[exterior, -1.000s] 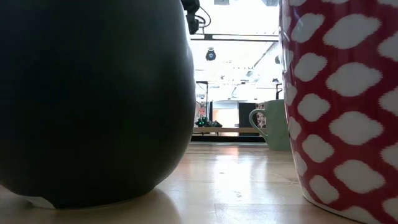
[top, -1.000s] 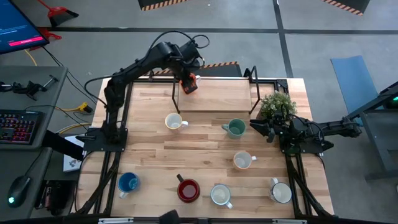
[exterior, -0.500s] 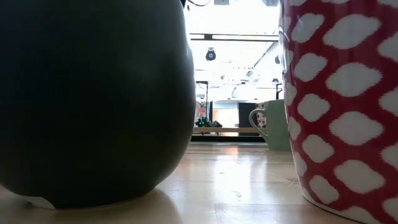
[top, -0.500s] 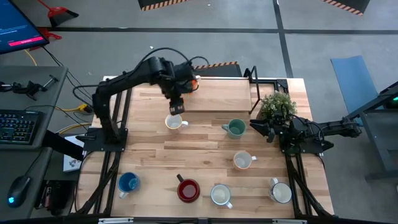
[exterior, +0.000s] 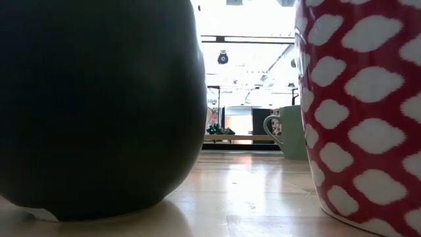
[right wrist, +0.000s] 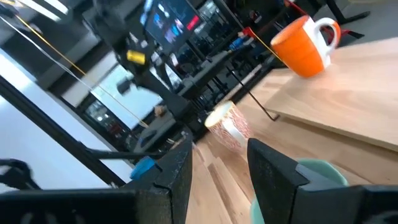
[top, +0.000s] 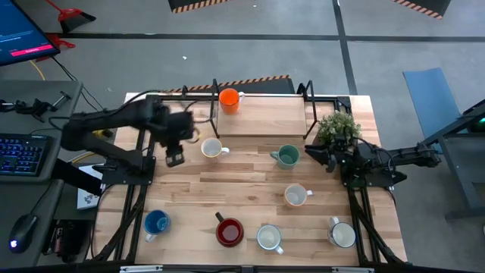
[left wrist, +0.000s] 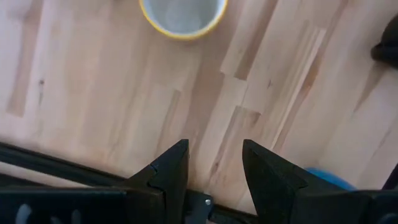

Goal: Place coffee mugs
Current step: Put the green mug on the shelf

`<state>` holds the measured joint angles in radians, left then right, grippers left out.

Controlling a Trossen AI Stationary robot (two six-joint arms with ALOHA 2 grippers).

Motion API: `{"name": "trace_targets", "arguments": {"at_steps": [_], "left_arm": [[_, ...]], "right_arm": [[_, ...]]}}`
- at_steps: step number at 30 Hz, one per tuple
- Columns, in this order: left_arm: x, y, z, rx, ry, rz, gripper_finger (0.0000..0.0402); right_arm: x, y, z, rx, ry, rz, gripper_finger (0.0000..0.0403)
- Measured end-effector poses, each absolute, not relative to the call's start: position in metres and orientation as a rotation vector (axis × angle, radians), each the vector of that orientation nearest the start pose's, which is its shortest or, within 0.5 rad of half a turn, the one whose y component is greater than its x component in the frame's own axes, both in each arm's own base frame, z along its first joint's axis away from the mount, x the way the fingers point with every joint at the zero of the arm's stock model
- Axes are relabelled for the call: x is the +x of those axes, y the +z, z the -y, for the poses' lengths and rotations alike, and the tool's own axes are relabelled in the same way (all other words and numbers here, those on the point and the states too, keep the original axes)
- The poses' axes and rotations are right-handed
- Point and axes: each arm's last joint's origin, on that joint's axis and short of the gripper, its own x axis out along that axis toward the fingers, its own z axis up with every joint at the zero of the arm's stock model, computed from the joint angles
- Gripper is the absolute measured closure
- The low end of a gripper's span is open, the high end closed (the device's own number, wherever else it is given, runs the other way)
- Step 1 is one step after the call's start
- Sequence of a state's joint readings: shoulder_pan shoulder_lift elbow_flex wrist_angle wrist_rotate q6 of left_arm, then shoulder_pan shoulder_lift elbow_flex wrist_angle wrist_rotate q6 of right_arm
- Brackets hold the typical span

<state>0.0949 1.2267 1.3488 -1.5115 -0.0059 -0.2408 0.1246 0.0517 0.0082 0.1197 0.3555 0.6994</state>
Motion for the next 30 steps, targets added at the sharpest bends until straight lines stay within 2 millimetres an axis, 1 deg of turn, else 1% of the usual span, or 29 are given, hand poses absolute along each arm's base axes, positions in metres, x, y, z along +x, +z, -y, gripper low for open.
{"name": "trace_targets", "arguments": {"at_steps": [3,5,7,10,12,16,18,21,24,27,30], "left_arm": [[0.163,0.341,-0.005,-0.266,0.224,-1.267,0.0261],[0.153,0.337,0.003,-0.264,0.198,-1.189,0.0261],[0.145,0.333,0.008,-0.243,0.185,-1.105,0.0261],[0.136,0.326,0.014,-0.192,0.181,-0.989,0.0261],[0.131,0.317,0.017,-0.163,0.178,-0.948,0.0261],[0.125,0.296,0.022,-0.165,0.176,-0.917,0.0261],[0.124,0.286,0.025,-0.176,0.162,-0.902,0.0261],[0.125,0.274,0.028,-0.179,0.135,-0.881,0.0261],[0.126,0.269,0.031,-0.172,0.117,-0.875,0.0261],[0.126,0.269,0.031,-0.17,0.114,-0.876,0.0261],[0.126,0.269,0.031,-0.167,0.123,-0.873,0.0261]], "right_arm": [[0.098,0.18,-0.002,0.729,-0.18,0.216,0.0268],[0.097,0.185,-0.002,0.736,-0.154,0.264,0.0268],[0.096,0.191,-0.003,0.72,-0.111,0.277,0.0268],[0.093,0.213,-0.004,0.69,-0.047,0.324,0.0268],[0.092,0.23,-0.004,0.655,-0.034,0.337,0.0268],[0.101,0.26,-0.005,0.583,-0.055,0.273,0.0268],[0.111,0.274,-0.007,0.569,-0.086,0.185,0.0268],[0.133,0.29,-0.008,0.559,-0.172,-0.001,0.0268],[0.158,0.306,-0.011,0.528,-0.259,-0.172,0.0268],[0.181,0.316,-0.013,0.488,-0.345,-0.369,0.0268],[0.199,0.318,-0.014,0.441,-0.435,-0.581,0.0268]]}}
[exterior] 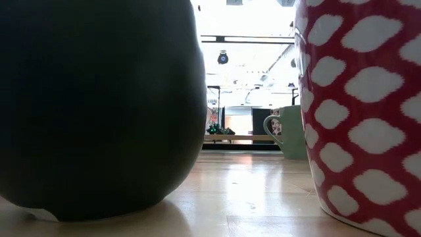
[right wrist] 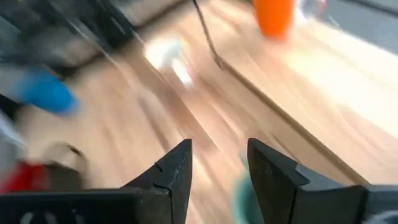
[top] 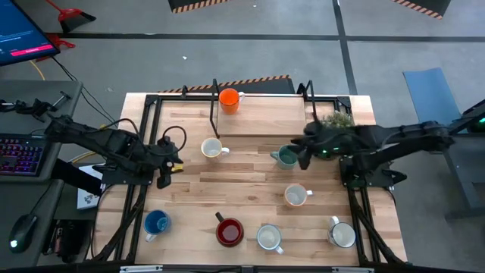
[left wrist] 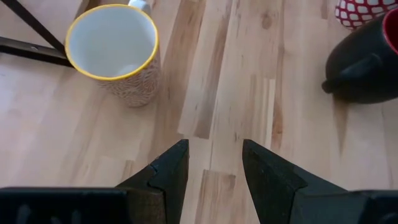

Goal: Place coffee mugs
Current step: Put the green mug on the shelf

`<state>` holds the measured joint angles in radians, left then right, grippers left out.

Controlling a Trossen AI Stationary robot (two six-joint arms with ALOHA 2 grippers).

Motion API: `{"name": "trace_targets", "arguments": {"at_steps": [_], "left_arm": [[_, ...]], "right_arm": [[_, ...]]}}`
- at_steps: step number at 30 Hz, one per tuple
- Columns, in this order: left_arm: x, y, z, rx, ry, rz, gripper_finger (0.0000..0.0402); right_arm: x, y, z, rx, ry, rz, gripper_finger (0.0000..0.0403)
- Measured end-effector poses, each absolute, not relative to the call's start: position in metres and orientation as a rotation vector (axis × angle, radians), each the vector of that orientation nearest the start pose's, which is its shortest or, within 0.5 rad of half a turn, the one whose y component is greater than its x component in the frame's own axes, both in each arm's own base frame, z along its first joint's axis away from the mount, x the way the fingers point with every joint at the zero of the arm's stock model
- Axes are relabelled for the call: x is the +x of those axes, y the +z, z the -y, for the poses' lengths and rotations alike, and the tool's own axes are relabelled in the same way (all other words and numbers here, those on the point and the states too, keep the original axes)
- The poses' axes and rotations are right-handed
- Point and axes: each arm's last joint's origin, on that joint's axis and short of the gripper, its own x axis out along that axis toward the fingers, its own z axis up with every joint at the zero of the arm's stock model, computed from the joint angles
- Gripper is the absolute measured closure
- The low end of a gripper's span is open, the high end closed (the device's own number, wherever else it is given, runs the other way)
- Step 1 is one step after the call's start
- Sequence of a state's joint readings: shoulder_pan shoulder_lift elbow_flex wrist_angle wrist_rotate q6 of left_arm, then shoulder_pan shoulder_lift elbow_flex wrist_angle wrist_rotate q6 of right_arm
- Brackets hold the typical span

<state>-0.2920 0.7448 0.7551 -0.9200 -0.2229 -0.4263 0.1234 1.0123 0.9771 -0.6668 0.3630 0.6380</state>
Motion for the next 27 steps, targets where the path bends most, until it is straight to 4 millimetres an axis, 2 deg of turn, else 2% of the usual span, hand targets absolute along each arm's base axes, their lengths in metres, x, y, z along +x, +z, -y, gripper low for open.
{"name": "trace_targets", "arguments": {"at_steps": [6,12,17,27], "left_arm": [[0.126,0.269,0.031,-0.174,0.139,-0.869,0.0261],[0.126,0.27,0.031,-0.206,0.161,-0.859,0.0261],[0.126,0.27,0.031,-0.221,0.168,-0.856,0.0261],[0.126,0.27,0.031,-0.227,0.17,-0.856,0.0261]], "right_arm": [[0.225,0.309,-0.017,0.377,-0.552,-0.855,0.0268],[0.241,0.28,-0.011,0.4,-0.644,-0.996,0.0268],[0.247,0.266,0.007,0.43,-0.76,-1.074,0.0268],[0.253,0.252,0.039,0.444,-0.705,-1.2,0.0268]]}}
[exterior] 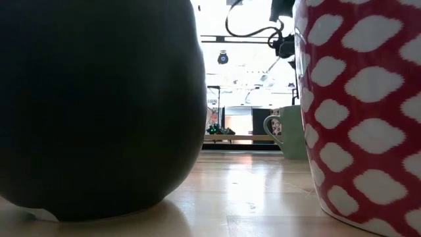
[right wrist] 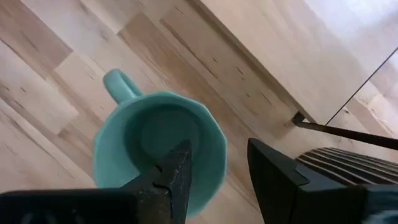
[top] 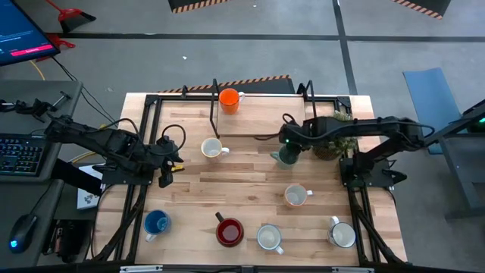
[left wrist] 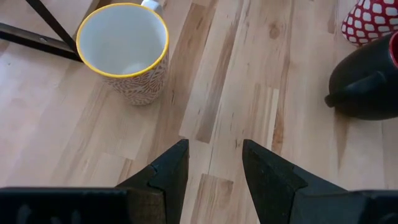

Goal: Place coffee mugs
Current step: Put the green mug on the shelf

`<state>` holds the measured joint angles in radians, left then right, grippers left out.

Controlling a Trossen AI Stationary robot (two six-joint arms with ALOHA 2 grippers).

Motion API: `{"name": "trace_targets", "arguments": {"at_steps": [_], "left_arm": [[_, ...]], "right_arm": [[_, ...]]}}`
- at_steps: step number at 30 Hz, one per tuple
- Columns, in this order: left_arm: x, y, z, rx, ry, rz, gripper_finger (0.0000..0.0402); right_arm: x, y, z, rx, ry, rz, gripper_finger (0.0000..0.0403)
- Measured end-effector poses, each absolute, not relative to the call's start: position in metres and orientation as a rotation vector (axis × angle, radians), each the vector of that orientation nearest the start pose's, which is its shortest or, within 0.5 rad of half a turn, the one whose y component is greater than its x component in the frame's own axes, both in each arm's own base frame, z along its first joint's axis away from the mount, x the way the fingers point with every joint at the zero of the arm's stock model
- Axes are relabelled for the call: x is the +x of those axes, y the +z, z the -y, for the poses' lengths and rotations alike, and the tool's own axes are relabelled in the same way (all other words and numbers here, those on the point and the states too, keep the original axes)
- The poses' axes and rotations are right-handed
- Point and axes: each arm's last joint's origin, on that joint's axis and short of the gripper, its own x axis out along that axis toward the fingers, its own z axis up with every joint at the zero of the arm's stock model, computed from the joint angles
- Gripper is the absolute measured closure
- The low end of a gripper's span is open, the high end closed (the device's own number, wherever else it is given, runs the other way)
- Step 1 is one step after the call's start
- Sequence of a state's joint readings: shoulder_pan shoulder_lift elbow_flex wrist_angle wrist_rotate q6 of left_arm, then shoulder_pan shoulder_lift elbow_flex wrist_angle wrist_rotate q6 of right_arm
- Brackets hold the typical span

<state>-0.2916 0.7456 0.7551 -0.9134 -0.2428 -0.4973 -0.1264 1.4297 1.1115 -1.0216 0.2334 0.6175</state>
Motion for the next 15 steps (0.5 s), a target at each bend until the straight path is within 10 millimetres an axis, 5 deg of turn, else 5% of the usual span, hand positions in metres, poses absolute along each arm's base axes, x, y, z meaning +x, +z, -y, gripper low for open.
{"name": "trace_targets", "arguments": {"at_steps": [15], "left_arm": [[0.1263,0.2697,0.0298,-0.214,0.194,-0.847,0.0261]], "right_arm": [[0.2579,0.2514,0.0437,0.431,-0.641,-1.187,0.0268]]}}
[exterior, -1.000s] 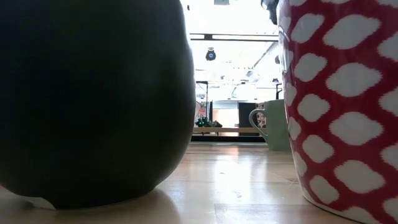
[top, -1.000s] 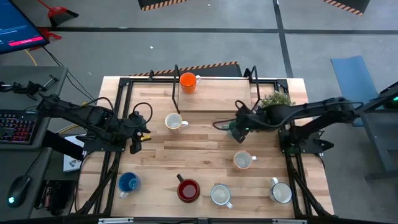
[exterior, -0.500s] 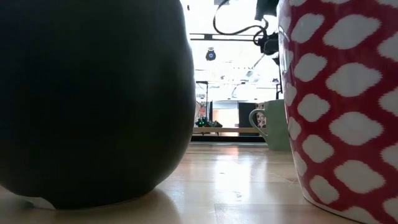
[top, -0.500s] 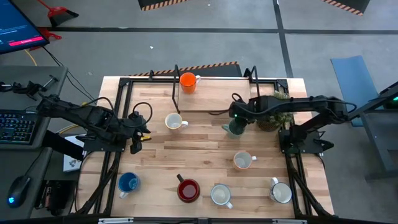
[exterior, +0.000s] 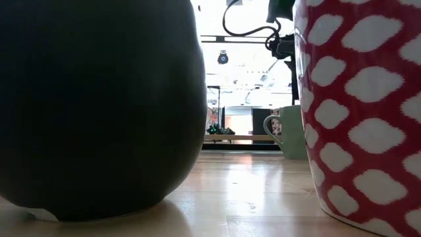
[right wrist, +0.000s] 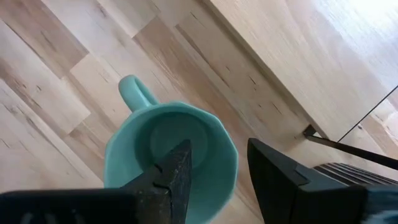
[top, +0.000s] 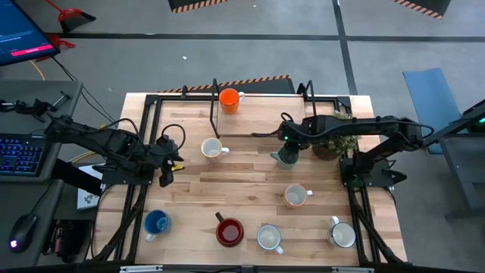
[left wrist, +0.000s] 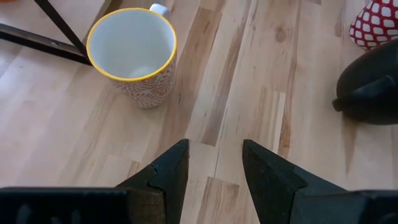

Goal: Place coffee mugs
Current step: Put the green mug on the shelf

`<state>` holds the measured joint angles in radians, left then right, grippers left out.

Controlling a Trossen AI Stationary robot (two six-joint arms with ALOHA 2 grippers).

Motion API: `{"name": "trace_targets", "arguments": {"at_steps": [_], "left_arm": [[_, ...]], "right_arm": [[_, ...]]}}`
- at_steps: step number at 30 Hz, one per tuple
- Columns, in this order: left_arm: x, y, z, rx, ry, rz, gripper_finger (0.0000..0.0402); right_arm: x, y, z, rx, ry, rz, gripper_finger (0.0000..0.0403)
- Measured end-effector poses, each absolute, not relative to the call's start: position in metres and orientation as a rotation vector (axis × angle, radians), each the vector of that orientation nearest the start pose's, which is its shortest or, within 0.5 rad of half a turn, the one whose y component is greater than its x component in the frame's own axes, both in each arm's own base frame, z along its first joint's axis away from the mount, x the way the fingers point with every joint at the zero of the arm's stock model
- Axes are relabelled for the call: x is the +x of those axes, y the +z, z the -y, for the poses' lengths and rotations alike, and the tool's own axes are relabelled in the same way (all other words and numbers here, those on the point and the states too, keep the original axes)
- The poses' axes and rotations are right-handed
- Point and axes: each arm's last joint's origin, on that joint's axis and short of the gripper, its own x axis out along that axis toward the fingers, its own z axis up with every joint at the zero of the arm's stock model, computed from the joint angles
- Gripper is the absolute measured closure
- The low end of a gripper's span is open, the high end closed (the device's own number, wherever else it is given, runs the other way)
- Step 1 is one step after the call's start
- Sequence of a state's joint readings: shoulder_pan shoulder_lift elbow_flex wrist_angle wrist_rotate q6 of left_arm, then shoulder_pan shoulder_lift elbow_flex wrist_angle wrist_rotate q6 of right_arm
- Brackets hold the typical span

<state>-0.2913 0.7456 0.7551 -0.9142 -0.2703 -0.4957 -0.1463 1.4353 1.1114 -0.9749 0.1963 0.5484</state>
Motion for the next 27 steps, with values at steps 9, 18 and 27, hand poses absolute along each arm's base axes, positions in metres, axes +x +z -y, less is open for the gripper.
{"name": "trace_targets", "arguments": {"at_steps": [9,18,27], "left_arm": [[0.126,0.27,0.03,-0.212,0.196,-0.846,0.0261],[0.126,0.27,0.03,-0.209,0.199,-0.845,0.0261],[0.126,0.27,0.03,-0.211,0.2,-0.844,0.0261]], "right_arm": [[0.258,0.251,0.044,0.406,-0.614,-1.198,0.0268],[0.262,0.246,0.045,0.428,-0.675,-1.193,0.0268],[0.275,0.221,0.047,0.407,-0.715,-1.281,0.0268]]}}
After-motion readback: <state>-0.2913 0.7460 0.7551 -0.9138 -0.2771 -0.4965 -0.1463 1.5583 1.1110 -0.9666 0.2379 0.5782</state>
